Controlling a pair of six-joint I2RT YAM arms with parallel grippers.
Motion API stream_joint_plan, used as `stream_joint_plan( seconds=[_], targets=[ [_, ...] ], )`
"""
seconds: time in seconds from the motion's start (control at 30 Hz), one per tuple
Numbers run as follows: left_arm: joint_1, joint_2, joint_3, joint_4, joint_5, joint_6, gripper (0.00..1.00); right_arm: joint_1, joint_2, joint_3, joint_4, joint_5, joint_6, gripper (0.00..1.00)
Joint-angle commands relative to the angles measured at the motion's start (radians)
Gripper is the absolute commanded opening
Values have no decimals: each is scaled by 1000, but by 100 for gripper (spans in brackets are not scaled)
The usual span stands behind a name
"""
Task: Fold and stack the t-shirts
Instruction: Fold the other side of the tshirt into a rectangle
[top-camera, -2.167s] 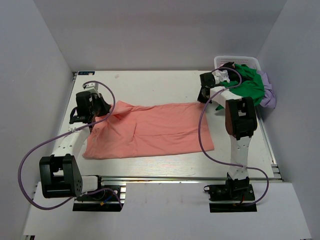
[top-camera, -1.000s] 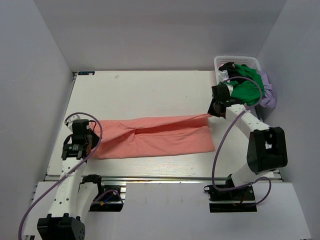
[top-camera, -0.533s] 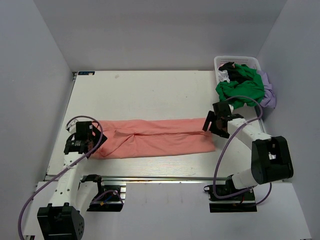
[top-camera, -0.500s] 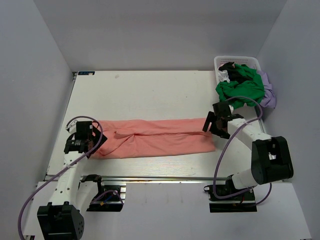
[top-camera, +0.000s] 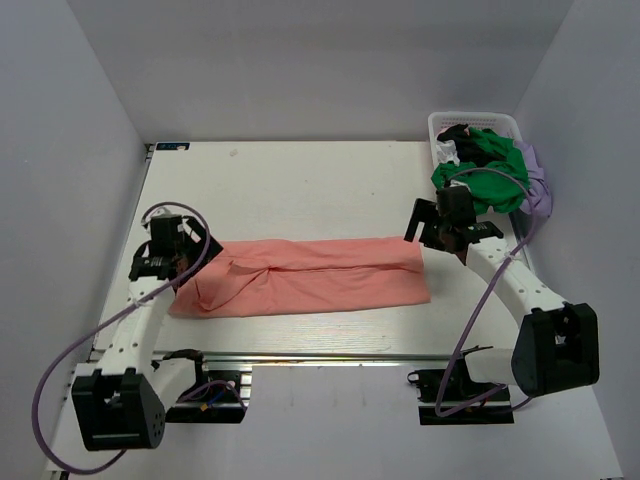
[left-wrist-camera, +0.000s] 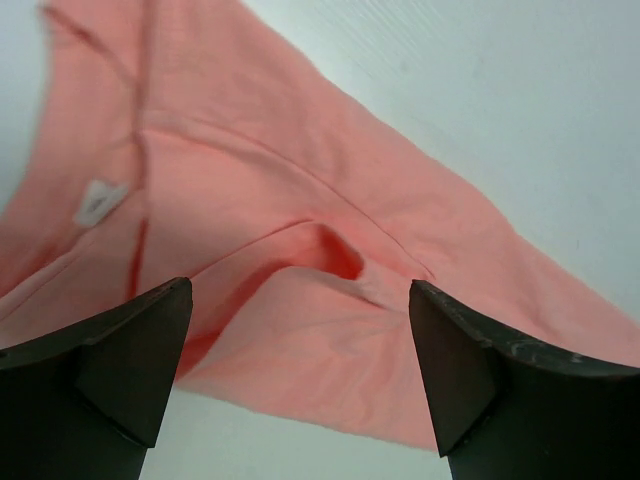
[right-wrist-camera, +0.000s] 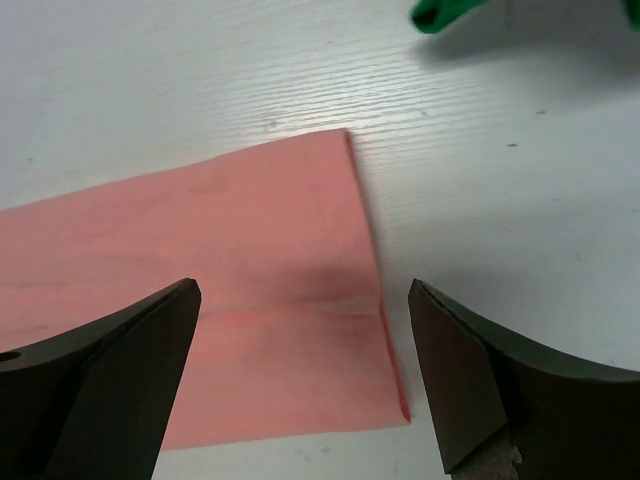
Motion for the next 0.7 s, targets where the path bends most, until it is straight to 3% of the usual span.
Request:
stream_joint_plan(
  seconds=[0.0, 0.03, 0.17, 0.4, 0.67],
  targets=[
    [-10, 101, 3, 214, 265, 135, 99, 23, 6, 10, 97, -141, -59, 90],
    [-10, 132, 3, 300, 322, 178, 99, 26, 13, -7, 110, -195, -52, 90],
    [-19, 270, -7, 388, 419, 247, 99, 44, 46, -25, 147, -261, -49, 90],
    [-59, 321, -135, 604, 543, 305, 99, 44, 70, -15, 139, -298, -27, 90],
    [-114, 321, -145, 503, 663, 362, 99, 44, 63, -28, 141, -307, -24, 90]
  ],
)
